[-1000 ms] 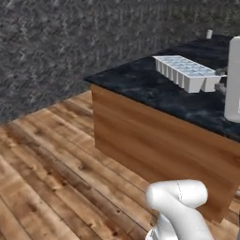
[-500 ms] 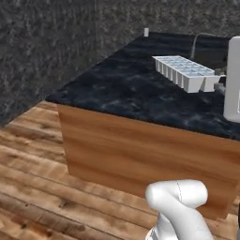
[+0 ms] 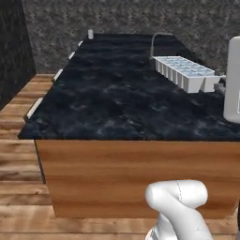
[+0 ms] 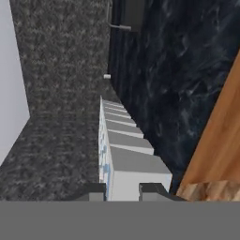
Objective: Open the freezer door, pick up the ice cube tray from the freezer, and place it on the dining counter.
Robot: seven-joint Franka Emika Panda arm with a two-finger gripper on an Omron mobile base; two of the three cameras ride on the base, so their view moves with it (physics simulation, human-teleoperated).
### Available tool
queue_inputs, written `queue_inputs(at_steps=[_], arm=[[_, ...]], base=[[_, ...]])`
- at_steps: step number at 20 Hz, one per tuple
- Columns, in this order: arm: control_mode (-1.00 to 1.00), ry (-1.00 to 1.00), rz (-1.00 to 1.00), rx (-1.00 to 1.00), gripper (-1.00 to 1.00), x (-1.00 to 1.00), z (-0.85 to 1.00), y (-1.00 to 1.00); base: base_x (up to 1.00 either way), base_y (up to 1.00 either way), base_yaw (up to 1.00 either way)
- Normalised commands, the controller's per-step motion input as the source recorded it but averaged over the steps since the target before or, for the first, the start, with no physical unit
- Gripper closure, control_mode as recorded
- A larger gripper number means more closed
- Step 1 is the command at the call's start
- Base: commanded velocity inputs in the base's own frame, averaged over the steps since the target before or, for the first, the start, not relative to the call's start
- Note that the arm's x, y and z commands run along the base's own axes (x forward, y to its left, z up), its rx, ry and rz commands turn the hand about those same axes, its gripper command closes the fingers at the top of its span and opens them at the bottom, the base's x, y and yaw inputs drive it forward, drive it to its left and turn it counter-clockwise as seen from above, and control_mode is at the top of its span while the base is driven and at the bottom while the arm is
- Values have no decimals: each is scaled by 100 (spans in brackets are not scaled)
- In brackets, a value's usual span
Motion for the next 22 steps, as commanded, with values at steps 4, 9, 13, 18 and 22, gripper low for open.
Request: queue_inputs(at_steps=[4,9,13,18,22], arm=[[100,0,0,0,100,0,0,0],[100,0,0,0,100,0,0,0],[100,0,0,0,100,0,0,0],[100,0,0,0,100,0,0,0],[100,0,0,0,100,0,0,0]], base=[[83,100,-47],[44,100,-35],[36,100,-29],[75,99,-24],[94,74,-10]])
